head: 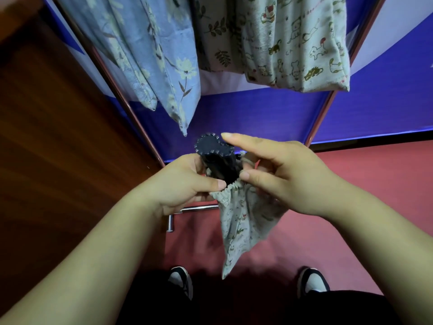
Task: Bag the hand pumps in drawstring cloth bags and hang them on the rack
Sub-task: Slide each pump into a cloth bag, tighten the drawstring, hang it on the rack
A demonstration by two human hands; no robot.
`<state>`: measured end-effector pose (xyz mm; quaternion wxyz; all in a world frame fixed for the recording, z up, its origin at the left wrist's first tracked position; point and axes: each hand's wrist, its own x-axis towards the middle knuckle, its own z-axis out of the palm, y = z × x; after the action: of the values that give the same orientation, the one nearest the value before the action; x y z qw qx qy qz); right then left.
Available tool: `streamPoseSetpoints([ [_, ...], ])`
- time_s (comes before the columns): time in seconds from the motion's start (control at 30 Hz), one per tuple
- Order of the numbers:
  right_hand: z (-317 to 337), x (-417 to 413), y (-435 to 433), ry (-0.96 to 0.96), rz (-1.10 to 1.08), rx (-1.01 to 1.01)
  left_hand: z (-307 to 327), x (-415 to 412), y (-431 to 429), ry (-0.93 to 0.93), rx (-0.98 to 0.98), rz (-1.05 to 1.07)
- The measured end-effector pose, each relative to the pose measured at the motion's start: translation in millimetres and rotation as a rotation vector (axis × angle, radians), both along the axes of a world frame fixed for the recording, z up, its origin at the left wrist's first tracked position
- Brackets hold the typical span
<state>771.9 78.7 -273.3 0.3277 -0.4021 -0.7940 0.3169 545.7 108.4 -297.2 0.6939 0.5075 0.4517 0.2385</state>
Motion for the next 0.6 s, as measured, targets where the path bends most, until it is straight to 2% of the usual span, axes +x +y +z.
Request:
streamPoseSetpoints([
  [0.17,3,0,-2,-0.100,0.026,0.068,7,-2,1,0.001,-0.076,-0.025],
  [0.3,1,-1,0,-0.184,0.025,0.140,5,-2,3,0.076,-0.050,-0.016],
  [0.6,-15,11,9,-0.088,-0.079,-0.065,2,-5,5,0.028,0.021,0.000],
])
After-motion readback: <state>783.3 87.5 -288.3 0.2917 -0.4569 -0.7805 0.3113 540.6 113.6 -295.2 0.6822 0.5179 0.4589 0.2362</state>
